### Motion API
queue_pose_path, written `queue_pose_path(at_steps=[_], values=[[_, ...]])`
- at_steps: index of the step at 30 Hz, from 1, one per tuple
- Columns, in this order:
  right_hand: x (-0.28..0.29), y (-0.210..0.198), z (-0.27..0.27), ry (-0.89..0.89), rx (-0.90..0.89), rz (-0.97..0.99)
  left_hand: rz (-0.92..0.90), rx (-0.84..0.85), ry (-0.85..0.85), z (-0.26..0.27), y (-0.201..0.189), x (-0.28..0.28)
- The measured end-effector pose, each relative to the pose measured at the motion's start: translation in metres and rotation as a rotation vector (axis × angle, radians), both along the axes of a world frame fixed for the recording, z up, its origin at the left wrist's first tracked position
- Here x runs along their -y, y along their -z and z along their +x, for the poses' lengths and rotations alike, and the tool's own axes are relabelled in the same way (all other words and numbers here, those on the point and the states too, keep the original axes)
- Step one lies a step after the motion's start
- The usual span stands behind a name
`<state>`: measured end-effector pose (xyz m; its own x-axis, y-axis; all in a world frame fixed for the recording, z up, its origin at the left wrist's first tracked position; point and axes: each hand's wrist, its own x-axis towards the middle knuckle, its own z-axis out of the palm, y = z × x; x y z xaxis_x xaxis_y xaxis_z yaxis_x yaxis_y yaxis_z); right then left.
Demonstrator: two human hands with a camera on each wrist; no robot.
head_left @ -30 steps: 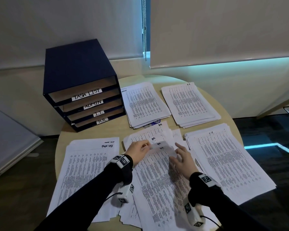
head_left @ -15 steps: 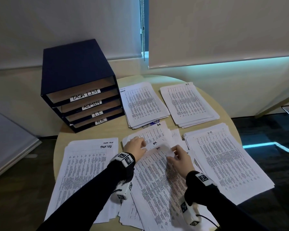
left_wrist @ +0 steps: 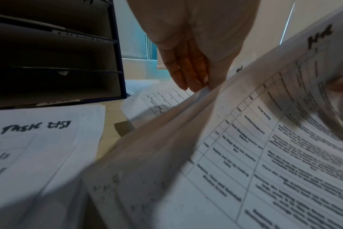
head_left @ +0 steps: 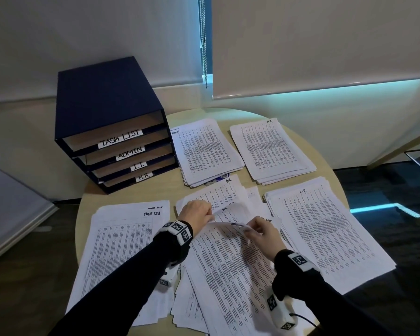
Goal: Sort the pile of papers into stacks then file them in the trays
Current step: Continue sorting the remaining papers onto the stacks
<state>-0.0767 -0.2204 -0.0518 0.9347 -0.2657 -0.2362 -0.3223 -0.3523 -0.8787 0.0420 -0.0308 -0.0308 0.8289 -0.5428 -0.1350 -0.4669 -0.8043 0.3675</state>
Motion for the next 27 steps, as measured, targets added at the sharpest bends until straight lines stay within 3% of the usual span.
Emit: queue_pose_path(at_steps=[7, 10, 12, 16, 20, 23, 27], values=[[0.0, 0.0, 0.0, 0.009, -0.016, -0.031, 0.087, 0.162, 0.215, -0.007, 0.006, -0.006], [0.003, 0.001, 0.0, 0.031, -0.004, -0.039, 0.034, 0.174, 0.248, -0.013, 0.009, -0.011], [0.004, 0.002, 0.002, 0.0, 0.019, -0.062, -0.039, 0.092, 0.255, -0.018, 0.0, -0.01], [0.001, 0.0, 0.005, 0.007, -0.007, 0.047, -0.251, -0.254, -0.026, -0.017, -0.011, 0.0], [-0.003, -0.006, 0.003, 0.015, 0.02, 0.075, -0.219, -0.317, -0.265, -0.004, 0.0, 0.007], [-0.001, -0.003, 0.001, 0.043, 0.011, 0.107, -0.136, -0.319, -0.242, 0.001, 0.002, 0.011], [0.004, 0.006, -0.003, 0.077, -0.025, 0.056, -0.031, -0.189, -0.146, 0.003, 0.0, 0.011]])
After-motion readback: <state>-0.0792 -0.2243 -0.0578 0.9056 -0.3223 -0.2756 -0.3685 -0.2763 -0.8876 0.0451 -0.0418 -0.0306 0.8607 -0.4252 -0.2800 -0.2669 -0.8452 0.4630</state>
